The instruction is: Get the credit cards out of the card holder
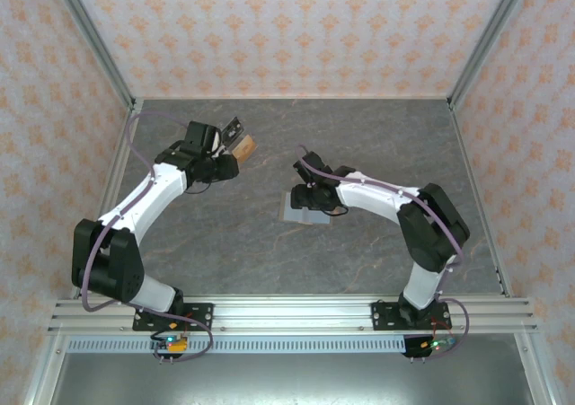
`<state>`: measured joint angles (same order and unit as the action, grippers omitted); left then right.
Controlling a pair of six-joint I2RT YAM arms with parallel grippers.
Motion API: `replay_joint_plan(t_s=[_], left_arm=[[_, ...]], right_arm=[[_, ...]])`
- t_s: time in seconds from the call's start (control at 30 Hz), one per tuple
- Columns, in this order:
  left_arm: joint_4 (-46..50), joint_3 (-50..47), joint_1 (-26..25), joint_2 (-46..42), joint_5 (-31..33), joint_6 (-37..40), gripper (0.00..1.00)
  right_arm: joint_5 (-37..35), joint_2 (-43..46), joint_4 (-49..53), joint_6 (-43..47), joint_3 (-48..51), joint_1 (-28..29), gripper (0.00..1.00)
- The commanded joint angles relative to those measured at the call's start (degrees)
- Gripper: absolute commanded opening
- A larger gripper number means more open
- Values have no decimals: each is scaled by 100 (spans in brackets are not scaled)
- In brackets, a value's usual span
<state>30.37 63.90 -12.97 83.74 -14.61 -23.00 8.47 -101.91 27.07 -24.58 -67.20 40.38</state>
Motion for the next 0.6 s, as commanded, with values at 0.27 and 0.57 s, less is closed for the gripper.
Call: replay_joint_plan(t_s=[0.27, 0.57], left_arm=[[-1559, -849, -974, 327, -732, -1408, 32], [-2044, -586, -1792, 1305, -762, -1823, 21]], right_arm=[[-703, -607, 656, 234, -364, 31, 65], [-873, -823, 738, 264, -342, 31, 56]])
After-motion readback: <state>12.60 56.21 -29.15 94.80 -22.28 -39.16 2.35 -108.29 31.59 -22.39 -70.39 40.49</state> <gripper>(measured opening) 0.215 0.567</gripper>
